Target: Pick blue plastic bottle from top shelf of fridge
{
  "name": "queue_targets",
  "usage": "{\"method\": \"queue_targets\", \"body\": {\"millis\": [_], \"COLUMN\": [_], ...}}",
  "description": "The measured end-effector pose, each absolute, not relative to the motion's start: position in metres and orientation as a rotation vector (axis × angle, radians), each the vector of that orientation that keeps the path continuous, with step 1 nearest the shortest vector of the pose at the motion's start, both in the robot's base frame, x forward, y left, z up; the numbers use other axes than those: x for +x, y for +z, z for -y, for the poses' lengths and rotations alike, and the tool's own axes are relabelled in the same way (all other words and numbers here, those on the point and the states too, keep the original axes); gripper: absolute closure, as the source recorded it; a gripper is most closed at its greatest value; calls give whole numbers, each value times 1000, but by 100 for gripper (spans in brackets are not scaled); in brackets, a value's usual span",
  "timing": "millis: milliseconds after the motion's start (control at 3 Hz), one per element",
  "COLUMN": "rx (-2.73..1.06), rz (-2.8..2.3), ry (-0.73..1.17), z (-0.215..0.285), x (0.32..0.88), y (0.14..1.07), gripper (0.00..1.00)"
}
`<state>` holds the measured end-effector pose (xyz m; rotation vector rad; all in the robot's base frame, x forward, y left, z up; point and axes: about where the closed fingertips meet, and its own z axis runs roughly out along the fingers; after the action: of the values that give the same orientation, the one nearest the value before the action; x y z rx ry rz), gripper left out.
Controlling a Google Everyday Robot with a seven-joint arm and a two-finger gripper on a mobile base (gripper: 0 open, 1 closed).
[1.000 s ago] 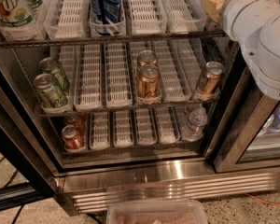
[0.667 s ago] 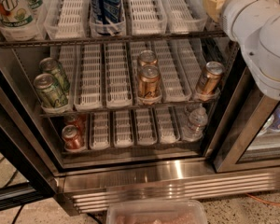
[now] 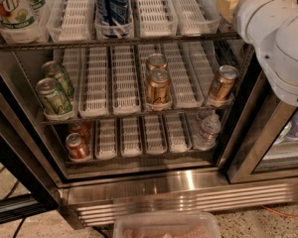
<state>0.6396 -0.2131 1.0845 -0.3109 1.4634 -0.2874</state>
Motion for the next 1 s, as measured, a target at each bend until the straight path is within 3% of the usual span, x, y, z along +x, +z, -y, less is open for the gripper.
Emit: {"method": "queue_targets", "body": {"millis": [1000], "rx": [-313], "rz": [-1365], "ry": [-302], "z": [219], "x": [629], "y": [1107], "gripper": [100]}}
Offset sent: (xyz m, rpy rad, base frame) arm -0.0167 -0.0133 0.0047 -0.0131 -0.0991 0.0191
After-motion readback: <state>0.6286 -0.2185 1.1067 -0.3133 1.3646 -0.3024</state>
